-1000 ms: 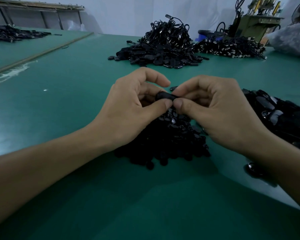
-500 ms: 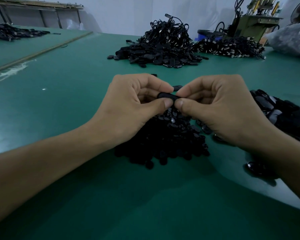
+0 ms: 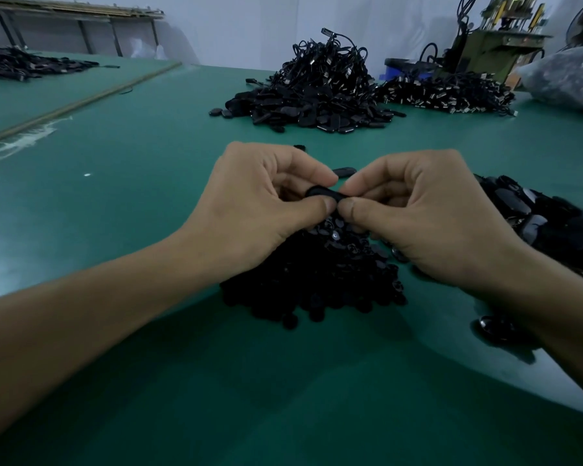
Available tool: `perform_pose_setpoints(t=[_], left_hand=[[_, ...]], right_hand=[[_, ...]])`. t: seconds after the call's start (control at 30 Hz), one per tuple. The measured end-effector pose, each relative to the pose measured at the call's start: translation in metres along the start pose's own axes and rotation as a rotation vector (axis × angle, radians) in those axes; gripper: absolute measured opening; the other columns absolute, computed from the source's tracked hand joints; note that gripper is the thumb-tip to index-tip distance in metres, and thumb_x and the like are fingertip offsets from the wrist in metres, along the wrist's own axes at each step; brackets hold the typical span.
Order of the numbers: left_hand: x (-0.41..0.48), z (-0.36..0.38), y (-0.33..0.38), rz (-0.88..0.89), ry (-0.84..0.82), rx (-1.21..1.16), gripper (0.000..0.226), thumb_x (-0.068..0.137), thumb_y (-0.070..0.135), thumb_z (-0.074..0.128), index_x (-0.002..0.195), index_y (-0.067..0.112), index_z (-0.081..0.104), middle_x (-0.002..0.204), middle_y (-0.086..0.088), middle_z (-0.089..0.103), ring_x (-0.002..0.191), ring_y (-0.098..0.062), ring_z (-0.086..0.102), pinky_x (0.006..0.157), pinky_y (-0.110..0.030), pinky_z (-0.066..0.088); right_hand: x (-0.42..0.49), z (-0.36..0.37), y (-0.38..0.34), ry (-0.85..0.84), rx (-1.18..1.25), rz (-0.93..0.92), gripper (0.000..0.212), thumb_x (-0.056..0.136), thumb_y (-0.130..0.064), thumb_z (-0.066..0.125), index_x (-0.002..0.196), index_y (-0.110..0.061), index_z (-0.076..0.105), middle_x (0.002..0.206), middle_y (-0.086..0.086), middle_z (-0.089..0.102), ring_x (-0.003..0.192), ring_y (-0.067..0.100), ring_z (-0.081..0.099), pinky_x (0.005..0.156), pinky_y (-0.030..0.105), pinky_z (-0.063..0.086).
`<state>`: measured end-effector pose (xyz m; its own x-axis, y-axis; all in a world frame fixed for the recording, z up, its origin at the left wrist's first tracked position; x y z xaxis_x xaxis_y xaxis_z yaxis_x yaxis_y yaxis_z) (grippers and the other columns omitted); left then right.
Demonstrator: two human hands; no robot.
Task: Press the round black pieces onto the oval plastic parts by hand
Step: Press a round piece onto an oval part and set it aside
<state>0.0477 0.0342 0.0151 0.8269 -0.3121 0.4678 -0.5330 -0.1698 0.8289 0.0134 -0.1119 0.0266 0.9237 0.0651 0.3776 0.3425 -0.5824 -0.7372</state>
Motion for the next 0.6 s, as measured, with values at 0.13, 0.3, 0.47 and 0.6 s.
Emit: perform_pose_setpoints(t=[0.13, 0.3, 0.47, 0.6], left_hand=[[0.012, -0.011, -0.01, -0.031, 0.062, 0.067, 0.018, 0.076, 0.012, 0.084, 0.084, 0.025, 0.075, 0.071, 0.001, 0.076, 0.062, -0.014, 0.072, 0.068, -0.03, 0.061], [0.036, -0.052, -0.045, -0.163, 0.212, 0.144, 0.014, 0.084, 0.01, 0.079, 0.086, 0.023, 0.075, 0.073, 0.005, 0.076, 0.065, -0.016, 0.075, 0.081, -0.037, 0.062], [0.057, -0.065, -0.065, -0.239, 0.226, 0.239, 0.015, 0.081, 0.008, 0.082, 0.079, 0.021, 0.073, 0.071, -0.001, 0.075, 0.062, -0.019, 0.074, 0.077, -0.039, 0.064], [0.068, -0.054, -0.073, -0.258, 0.171, 0.352, 0.015, 0.079, 0.016, 0.085, 0.079, 0.021, 0.071, 0.074, -0.003, 0.075, 0.067, -0.017, 0.072, 0.076, -0.03, 0.062]], right_hand=[[0.002, -0.003, 0.005, -0.012, -0.05, 0.005, 0.02, 0.094, -0.012, 0.065, 0.102, -0.029, 0.072, 0.083, -0.011, 0.076, 0.076, 0.001, 0.072, 0.072, 0.021, 0.057], [0.008, -0.052, 0.014, 0.136, -0.346, 0.008, 0.028, 0.092, -0.009, 0.061, 0.082, -0.033, 0.07, 0.077, -0.01, 0.074, 0.066, 0.004, 0.068, 0.061, 0.013, 0.054], [0.011, -0.06, 0.034, -0.057, -0.473, 0.107, 0.023, 0.08, -0.015, 0.057, 0.073, -0.031, 0.072, 0.066, -0.006, 0.073, 0.057, -0.001, 0.06, 0.046, 0.007, 0.04], [0.002, -0.041, 0.041, -0.36, -0.448, 0.14, 0.014, 0.071, -0.034, 0.061, 0.078, -0.037, 0.073, 0.071, -0.013, 0.073, 0.057, -0.002, 0.062, 0.057, 0.015, 0.047]])
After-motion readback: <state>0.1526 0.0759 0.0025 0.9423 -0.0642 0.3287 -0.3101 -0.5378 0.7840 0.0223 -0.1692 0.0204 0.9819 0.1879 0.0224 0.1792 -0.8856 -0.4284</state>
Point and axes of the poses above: each hand's wrist, its own x-axis towards the middle knuckle, its own z-axis out of the palm, y = z × x, the point moved 10 cm from there along x, towards the middle knuckle
